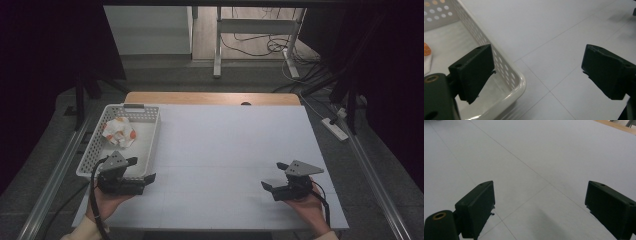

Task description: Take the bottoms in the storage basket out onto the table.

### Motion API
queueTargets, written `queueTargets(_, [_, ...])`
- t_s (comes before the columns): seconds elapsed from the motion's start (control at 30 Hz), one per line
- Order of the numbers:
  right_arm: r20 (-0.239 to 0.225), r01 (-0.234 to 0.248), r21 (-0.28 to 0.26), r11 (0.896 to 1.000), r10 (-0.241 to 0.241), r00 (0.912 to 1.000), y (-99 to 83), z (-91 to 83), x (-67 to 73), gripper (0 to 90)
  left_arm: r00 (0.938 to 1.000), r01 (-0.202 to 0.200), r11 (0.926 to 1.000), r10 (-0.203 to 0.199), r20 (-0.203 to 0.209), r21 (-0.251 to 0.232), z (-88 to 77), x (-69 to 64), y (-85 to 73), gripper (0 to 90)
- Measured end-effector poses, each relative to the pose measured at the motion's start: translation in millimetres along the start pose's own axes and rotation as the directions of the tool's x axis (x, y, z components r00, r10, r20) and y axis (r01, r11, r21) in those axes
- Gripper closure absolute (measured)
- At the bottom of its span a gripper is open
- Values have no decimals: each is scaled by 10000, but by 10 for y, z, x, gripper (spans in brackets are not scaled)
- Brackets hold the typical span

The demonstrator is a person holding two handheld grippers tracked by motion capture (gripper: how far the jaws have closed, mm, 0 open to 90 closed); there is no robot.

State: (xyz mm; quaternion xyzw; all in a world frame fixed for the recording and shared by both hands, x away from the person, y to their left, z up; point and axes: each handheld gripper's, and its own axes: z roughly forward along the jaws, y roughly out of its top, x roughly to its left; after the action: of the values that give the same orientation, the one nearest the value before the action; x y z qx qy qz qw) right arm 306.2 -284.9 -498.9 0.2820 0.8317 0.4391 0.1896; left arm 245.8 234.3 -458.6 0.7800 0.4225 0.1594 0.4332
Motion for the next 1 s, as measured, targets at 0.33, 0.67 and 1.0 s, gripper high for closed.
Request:
queueTargets(0.33, [3, 42, 71, 10000, -42, 10000, 1, 14, 6, 92, 10000, 99, 9999, -99, -8, -41, -17, 56, 55, 105])
queueTargets(0.67, [51, 81, 147, 9999, -82, 10000, -1, 20, 8, 92, 10000, 66, 9999, -67, -36, -115, -35, 93, 156, 106])
queueTargets(1.0, [47, 113, 146, 9998, -114, 9999, -9, -2, 18, 92, 9995, 156, 9998, -159, -290, -109, -69, 156, 290, 107])
